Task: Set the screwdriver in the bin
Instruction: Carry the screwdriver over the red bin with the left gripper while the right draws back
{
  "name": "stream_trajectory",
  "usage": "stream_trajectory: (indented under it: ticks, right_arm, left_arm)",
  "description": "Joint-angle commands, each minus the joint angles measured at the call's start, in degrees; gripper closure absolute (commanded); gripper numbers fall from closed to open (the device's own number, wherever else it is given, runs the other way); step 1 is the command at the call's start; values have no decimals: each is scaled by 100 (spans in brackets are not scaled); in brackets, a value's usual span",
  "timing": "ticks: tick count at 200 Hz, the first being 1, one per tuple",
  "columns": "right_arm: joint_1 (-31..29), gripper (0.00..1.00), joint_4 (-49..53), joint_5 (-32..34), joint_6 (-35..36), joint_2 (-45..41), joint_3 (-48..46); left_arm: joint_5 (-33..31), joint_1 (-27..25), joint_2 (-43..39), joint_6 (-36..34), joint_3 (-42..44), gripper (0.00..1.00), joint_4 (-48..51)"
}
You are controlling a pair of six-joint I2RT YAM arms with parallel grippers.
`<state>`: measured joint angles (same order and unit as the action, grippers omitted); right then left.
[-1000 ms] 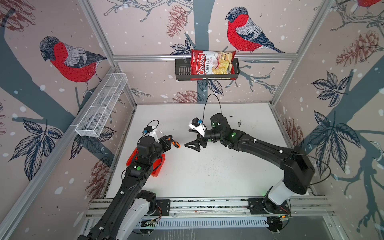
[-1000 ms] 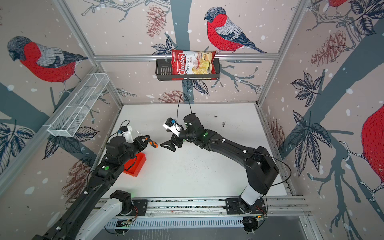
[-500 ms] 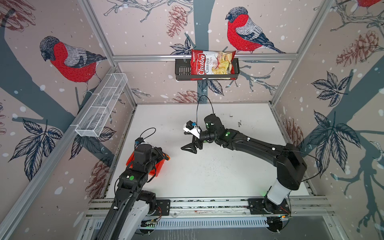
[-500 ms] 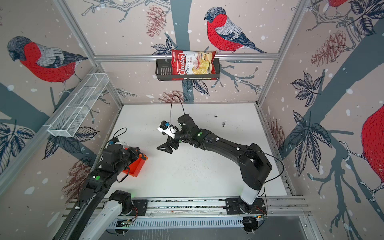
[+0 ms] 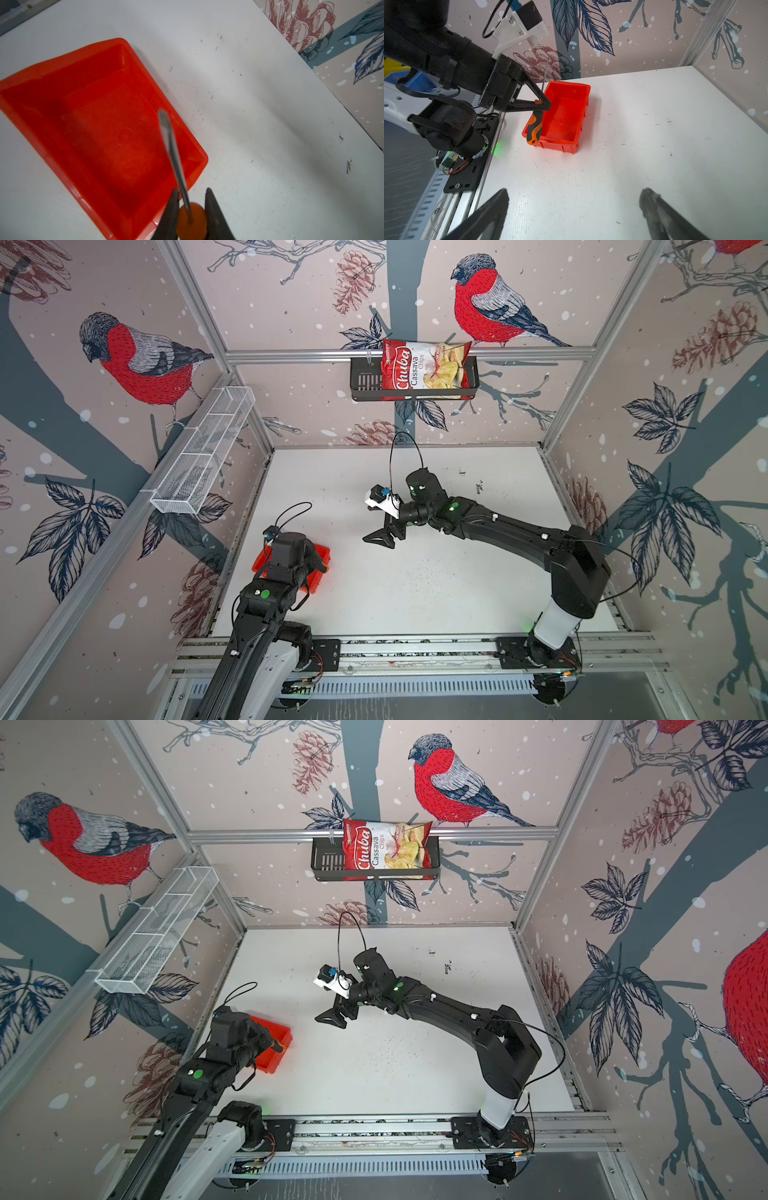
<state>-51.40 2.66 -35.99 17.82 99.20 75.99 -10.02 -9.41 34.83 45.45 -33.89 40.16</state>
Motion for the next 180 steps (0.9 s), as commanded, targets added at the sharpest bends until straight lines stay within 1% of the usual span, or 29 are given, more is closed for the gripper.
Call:
stream_trajectory:
  ticks: [1, 30, 56, 80, 135, 180]
  right_arm:
    - [-23, 0, 77, -27, 54, 39, 48]
    - [-57, 0, 155, -89, 127, 149, 180]
    - [-59, 0, 139, -49, 158, 160, 165]
    - [-59, 0, 199, -15, 171, 133, 175]
    - [-63, 0, 296, 239, 221, -22, 83]
    - [-61, 0, 250, 284, 195, -14, 93]
  left_arm:
    - [-123, 277, 113, -268, 54, 94, -131]
    - [224, 904, 308, -690, 41, 95, -251]
    - [545, 1437, 515, -849, -8, 94, -310]
    - [724, 1765, 805, -989, 3, 94, -494]
    - [749, 2162, 1453, -1153, -142, 95, -677]
    - [969, 2198, 1682, -734, 217, 95, -1200]
